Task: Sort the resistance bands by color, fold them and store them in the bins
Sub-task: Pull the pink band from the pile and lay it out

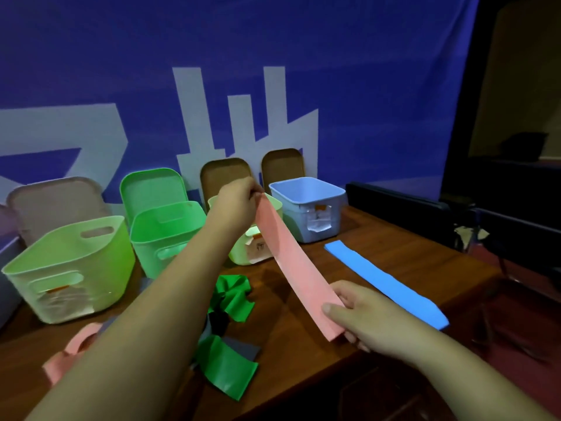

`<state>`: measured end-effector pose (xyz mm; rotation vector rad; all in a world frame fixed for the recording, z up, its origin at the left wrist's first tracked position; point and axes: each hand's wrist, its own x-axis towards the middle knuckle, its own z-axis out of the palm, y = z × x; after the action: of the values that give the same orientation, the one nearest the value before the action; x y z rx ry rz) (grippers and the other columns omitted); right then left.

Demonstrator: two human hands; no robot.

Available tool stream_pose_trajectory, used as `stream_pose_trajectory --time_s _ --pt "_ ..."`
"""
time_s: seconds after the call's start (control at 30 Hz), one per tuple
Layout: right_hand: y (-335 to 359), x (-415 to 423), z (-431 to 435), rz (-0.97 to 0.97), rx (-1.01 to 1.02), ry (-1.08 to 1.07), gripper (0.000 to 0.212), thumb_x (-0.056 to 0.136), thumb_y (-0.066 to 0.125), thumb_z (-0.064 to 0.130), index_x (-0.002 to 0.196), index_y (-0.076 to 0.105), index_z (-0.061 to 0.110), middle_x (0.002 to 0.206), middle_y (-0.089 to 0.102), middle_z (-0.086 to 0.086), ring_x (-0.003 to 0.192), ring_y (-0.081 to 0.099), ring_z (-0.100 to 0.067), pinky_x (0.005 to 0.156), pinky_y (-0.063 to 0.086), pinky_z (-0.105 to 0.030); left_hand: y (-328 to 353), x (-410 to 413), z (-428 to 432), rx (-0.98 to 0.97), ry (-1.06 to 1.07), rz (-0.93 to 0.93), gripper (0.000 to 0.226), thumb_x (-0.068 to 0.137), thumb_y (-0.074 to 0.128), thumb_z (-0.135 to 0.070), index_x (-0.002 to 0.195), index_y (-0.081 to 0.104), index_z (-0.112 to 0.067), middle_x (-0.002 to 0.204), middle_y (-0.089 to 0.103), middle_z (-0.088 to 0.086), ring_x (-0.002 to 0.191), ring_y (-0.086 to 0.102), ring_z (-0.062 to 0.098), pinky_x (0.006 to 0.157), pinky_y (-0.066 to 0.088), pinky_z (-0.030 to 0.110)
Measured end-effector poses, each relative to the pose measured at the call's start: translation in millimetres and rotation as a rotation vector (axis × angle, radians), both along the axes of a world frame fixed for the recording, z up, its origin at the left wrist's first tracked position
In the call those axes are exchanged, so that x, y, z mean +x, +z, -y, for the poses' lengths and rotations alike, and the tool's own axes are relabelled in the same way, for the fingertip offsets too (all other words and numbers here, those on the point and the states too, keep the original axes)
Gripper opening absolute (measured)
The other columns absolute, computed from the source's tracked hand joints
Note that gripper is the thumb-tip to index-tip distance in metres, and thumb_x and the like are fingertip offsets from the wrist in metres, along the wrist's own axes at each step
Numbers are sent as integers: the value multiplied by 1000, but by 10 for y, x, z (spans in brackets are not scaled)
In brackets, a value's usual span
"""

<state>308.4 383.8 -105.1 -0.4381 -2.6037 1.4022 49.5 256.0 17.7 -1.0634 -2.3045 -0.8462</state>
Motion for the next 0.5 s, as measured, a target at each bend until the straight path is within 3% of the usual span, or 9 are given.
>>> stream_pose_trajectory --time_s 0.07,0.2,0.3,0.43,0.5 --pt "-74 35 -54 -22 -42 -5 13 101 59 46 113 64 46 75 67 3 65 59 -15 57 50 -34 26 30 -84 57 -50 6 16 105 59 -16 111 73 -17 107 73 5 96 67 25 88 58 42" --pt "-115 75 -107 -43 -106 39 19 105 63 36 122 64 42 74 67 11 65 55 -14 55 48 -32 241 86 -169 140 -99 18 17 106 59 -16 114 73 -19 105 68 0 97 68 27 85 63 48" --pt "-124 100 -126 -79 -172 57 19 105 65 30 123 66 36 76 65 9 63 48 -16 53 43 -32 385 52 -167 155 -80 24 19 109 57 -18 119 73 -21 114 70 1 96 70 26 82 64 46" --pt "-141 125 -131 -130 -242 60 10 103 68 30 110 72 36 83 63 -3 63 41 -22 49 38 -32 339 -35 -141 152 -94 112 19 108 58 -14 118 74 -18 113 69 2 89 71 23 65 62 29" --pt "-152 158 -132 -124 -252 60 11 102 71 27 111 72 33 85 64 -4 61 41 -21 46 38 -31 230 -58 -123 160 -102 165 17 107 59 -14 115 74 -17 108 70 3 85 72 23 67 66 37"
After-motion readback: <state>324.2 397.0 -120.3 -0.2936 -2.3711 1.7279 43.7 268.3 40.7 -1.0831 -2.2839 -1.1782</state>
